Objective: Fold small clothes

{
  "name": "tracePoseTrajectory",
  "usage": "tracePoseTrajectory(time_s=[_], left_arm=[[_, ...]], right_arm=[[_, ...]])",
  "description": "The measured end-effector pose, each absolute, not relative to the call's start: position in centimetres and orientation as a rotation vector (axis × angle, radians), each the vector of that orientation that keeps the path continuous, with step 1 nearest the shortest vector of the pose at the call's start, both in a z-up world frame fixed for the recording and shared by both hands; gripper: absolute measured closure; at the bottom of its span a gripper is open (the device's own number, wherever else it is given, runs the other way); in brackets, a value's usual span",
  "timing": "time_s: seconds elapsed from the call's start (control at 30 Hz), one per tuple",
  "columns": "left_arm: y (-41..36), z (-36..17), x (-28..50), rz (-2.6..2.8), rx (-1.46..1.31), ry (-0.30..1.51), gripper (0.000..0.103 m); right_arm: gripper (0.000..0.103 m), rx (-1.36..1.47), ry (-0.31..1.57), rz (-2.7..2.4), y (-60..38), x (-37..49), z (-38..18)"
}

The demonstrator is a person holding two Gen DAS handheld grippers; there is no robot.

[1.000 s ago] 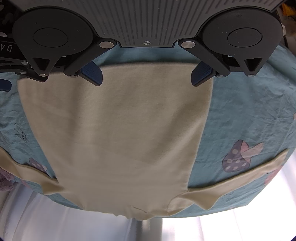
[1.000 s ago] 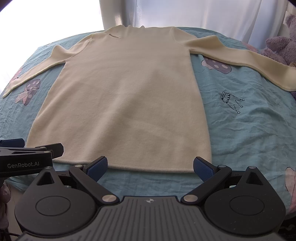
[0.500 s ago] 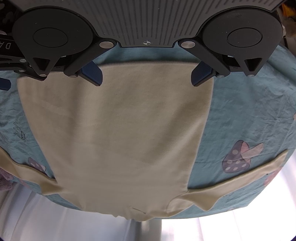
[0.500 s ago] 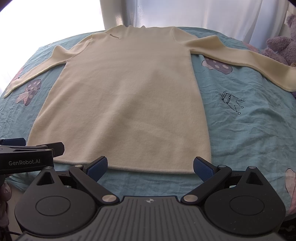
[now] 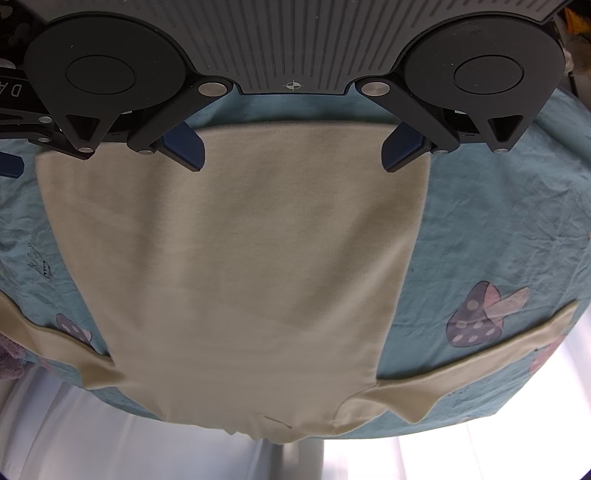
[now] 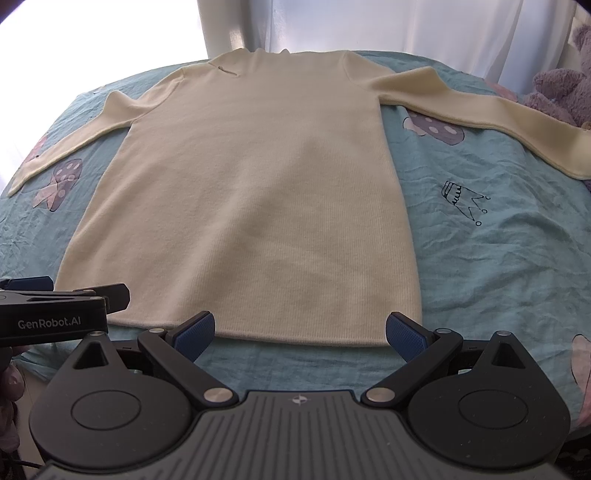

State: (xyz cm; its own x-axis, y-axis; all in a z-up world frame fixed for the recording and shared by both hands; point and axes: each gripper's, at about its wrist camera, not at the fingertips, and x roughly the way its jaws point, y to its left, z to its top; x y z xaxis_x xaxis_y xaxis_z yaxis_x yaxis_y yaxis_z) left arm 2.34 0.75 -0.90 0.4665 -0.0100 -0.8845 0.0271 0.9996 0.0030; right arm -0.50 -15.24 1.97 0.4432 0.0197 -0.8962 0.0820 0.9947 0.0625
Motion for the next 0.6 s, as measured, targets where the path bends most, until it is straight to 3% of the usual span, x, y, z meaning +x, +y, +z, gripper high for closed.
tracePoseTrajectory(time_s=[0.6], left_arm=[[0.70,-1.12,2.71,-0.018,0.019,1.100,0.000]], right_arm=[[0.004,0.120,1.123,-0.028,-15.68,-0.34,1.65]])
